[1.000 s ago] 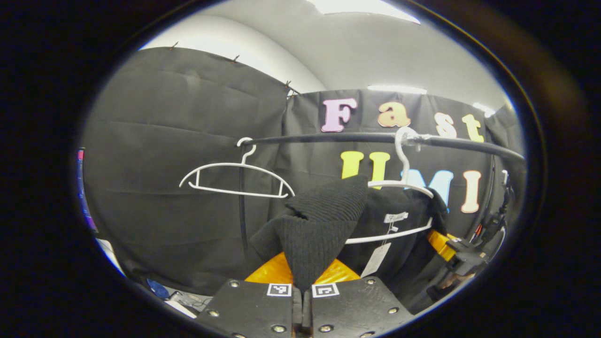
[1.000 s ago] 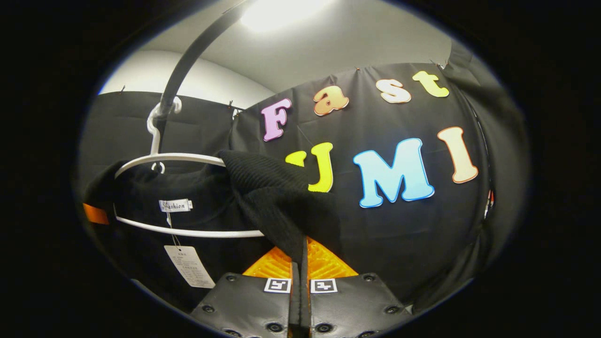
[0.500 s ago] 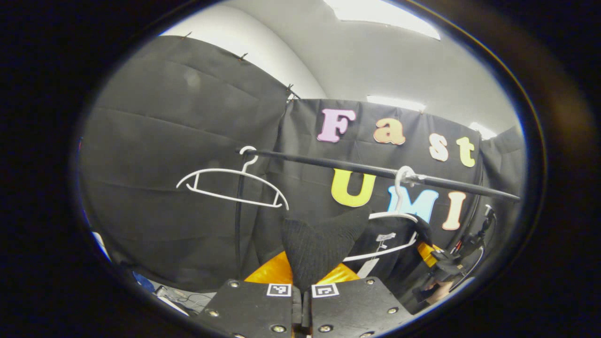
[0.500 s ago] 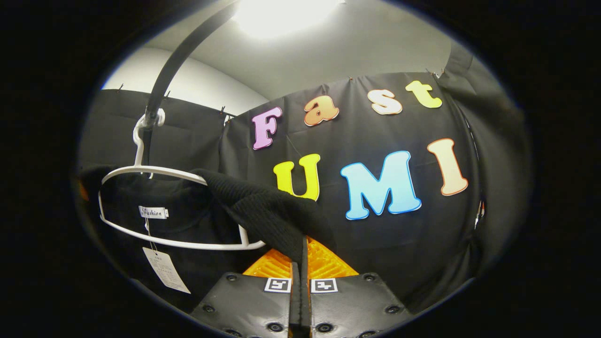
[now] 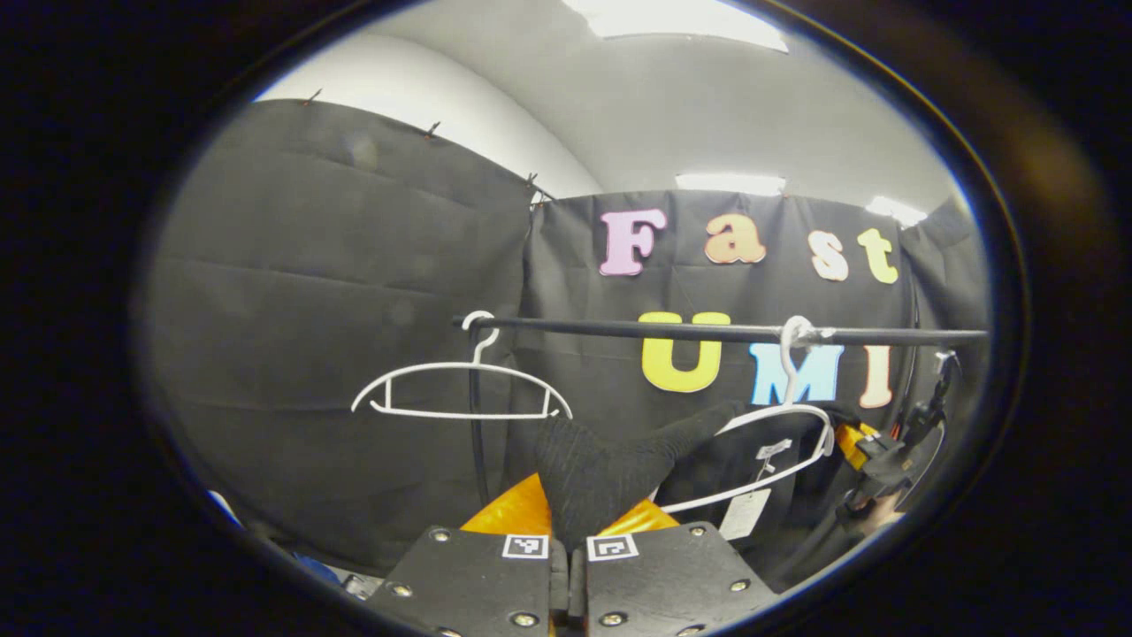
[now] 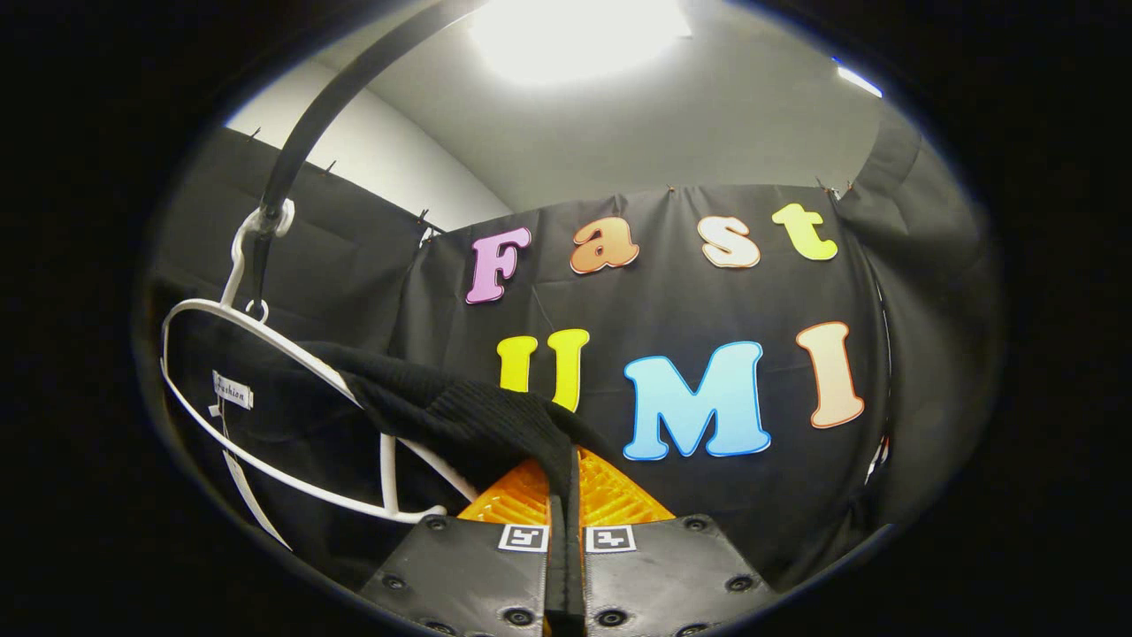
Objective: Grasp the clothes on the hanger with both hands and then place them into the laundry hamper below.
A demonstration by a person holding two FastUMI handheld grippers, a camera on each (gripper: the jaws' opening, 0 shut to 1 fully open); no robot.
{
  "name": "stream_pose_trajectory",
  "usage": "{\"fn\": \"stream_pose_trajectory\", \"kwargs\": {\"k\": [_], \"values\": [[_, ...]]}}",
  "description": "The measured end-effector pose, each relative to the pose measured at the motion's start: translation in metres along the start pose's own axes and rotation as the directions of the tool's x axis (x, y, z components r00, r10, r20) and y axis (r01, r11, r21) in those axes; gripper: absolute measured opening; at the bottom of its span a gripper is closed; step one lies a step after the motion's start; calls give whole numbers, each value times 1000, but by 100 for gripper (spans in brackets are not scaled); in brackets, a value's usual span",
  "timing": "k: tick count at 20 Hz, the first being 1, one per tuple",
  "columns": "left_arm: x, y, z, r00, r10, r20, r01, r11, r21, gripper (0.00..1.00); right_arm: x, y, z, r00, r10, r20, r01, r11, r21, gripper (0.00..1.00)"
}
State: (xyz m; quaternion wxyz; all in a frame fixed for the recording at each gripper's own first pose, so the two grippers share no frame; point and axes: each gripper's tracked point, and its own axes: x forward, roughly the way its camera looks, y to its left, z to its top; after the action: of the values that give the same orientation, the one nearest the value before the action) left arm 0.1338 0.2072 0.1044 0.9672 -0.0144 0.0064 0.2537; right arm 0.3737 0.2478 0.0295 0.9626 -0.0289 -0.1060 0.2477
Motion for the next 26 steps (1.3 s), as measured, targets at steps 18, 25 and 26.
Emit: {"fn": "stream_pose_trajectory", "kwargs": {"k": [18, 25, 26], "values": [[64, 57, -61, 992, -59, -114, 59, 998, 2, 3, 27, 29, -42, 993, 114, -7, -113, 974, -197, 1], [66, 57, -122, 979, -50, -198, 47, 999, -17, 1, 0, 31, -88, 987, 112, -119, -137, 965, -225, 1], [59, 60, -132, 977, -45, -207, 40, 999, -29, 3, -7, 32, -91, 985, 113, -129, -141, 963, -230, 1]]}}
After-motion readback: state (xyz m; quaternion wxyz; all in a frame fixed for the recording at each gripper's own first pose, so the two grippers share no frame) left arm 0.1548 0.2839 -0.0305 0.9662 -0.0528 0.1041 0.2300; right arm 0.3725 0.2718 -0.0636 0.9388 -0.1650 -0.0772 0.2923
